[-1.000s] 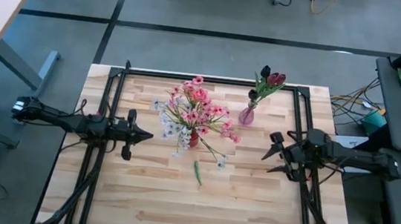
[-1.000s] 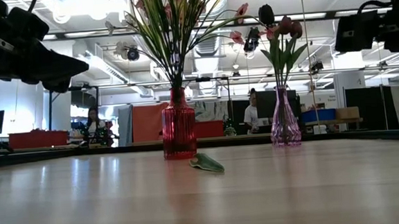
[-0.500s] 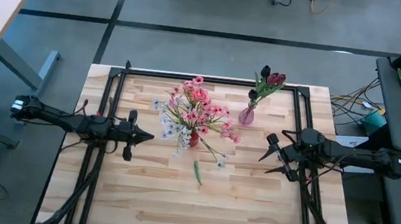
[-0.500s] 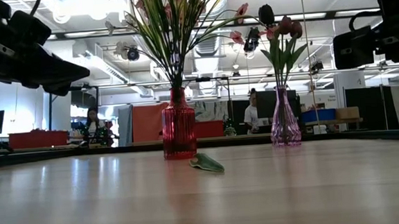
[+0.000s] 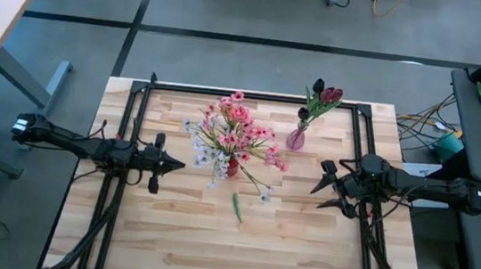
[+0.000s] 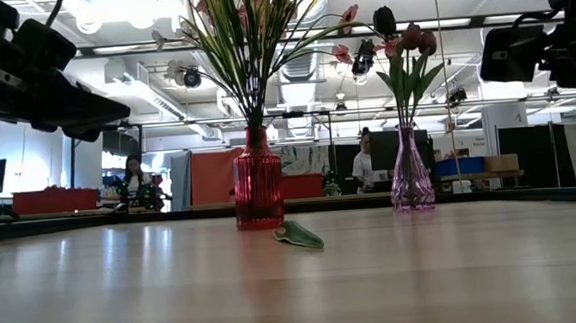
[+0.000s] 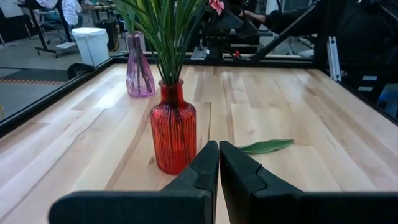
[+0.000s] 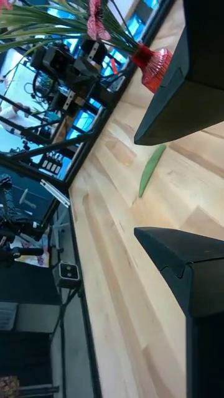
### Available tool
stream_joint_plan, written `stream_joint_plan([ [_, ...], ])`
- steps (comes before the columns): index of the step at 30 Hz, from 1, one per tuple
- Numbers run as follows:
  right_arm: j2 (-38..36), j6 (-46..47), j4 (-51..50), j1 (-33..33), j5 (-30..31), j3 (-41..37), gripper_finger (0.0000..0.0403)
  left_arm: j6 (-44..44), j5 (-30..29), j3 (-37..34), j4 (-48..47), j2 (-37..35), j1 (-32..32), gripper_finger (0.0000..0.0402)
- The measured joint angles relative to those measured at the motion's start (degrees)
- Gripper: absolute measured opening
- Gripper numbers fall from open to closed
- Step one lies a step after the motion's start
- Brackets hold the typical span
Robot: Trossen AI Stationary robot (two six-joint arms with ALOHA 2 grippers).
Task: Sort flowers into vase by color
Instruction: Return to Home Position
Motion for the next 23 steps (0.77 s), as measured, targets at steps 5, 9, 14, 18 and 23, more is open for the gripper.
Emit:
stream_joint_plan([
  [5, 0.0, -1.7, 0.0, 0.0, 0.0, 0.0, 0.0219, 0.0, 0.0, 0.0, 0.0, 0.4, 0.0, 0.0],
  [9, 0.0, -1.6, 0.0, 0.0, 0.1, 0.0, 0.0219, 0.0, 0.0, 0.0, 0.0, 0.7, 0.0, 0.0],
  [14, 0.0, -1.6, 0.0, 0.0, 0.1, 0.0, 0.0219, 0.0, 0.0, 0.0, 0.0, 0.7, 0.0, 0.0],
  [18, 0.0, -1.6, 0.0, 0.0, 0.1, 0.0, 0.0219, 0.0, 0.0, 0.0, 0.0, 0.7, 0.0, 0.0],
  [23, 0.0, -1.5, 0.0, 0.0, 0.1, 0.0, 0.0219, 0.0, 0.0, 0.0, 0.0, 0.7, 0.0, 0.0],
])
